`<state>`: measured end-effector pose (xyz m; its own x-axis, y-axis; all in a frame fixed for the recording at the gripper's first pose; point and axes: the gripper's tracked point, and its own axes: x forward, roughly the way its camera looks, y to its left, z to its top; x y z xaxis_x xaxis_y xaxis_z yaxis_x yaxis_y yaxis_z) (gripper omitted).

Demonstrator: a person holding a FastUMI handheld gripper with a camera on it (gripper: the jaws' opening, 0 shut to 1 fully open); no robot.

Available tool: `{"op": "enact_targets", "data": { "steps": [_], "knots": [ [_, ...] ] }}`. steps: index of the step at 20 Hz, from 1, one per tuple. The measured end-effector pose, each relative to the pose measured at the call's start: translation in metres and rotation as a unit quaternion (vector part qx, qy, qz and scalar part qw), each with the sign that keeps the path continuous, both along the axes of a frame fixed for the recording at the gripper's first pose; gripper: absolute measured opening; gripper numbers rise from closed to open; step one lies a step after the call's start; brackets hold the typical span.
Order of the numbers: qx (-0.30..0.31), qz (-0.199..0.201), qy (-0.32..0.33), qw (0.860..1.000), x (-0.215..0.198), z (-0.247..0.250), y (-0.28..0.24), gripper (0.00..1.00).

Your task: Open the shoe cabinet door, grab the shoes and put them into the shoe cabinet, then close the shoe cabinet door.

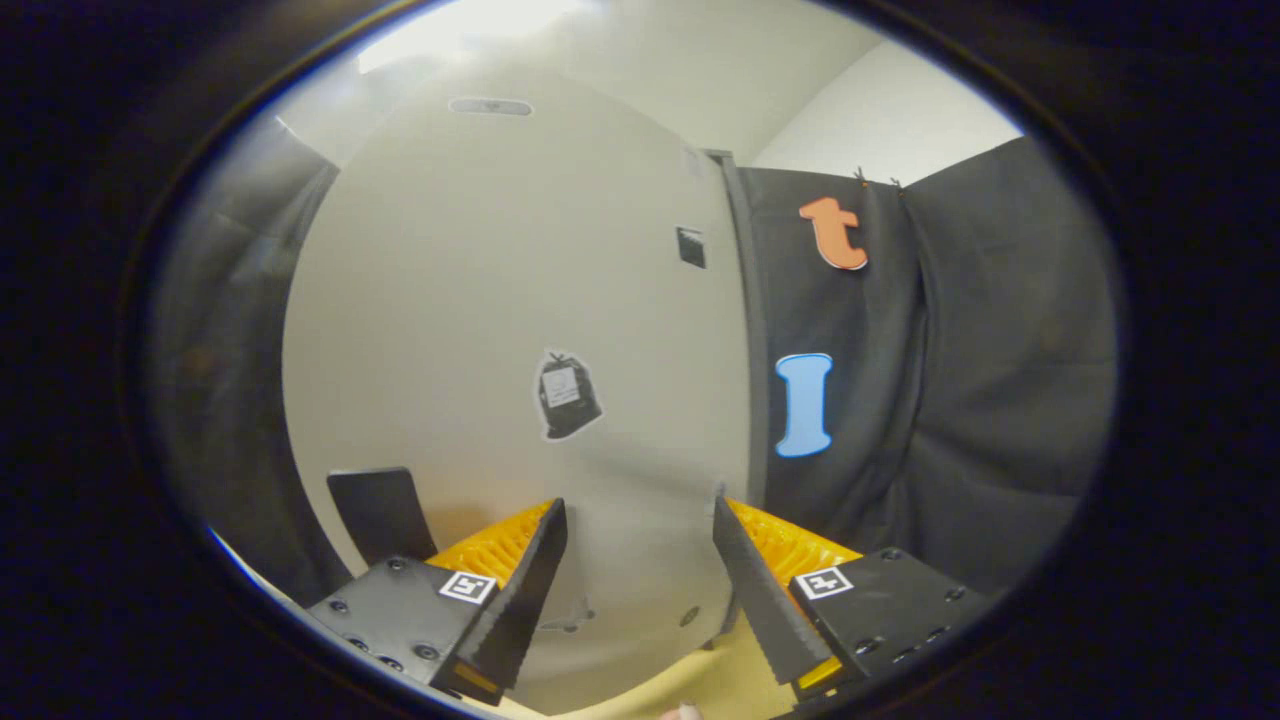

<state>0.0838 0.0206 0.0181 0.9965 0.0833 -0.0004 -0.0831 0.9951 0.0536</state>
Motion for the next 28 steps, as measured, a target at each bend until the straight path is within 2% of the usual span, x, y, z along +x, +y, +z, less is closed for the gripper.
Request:
{"op": "enact_targets", "data": {
  "steps": [4,8,14,22,28],
  "knots": [
    [-0.008,0.029,0.004,1.0,0.035,-0.005,0.054,0.92],
    [0.011,0.034,0.009,0.999,0.067,-0.009,0.078,0.92],
    [-0.016,0.025,0.002,1.0,0.101,-0.006,0.095,0.92],
    [-0.012,0.031,0.002,0.999,0.104,-0.011,0.113,0.92],
    [-0.019,0.01,-0.001,1.0,0.102,-0.009,0.112,0.92]
  ]
}}
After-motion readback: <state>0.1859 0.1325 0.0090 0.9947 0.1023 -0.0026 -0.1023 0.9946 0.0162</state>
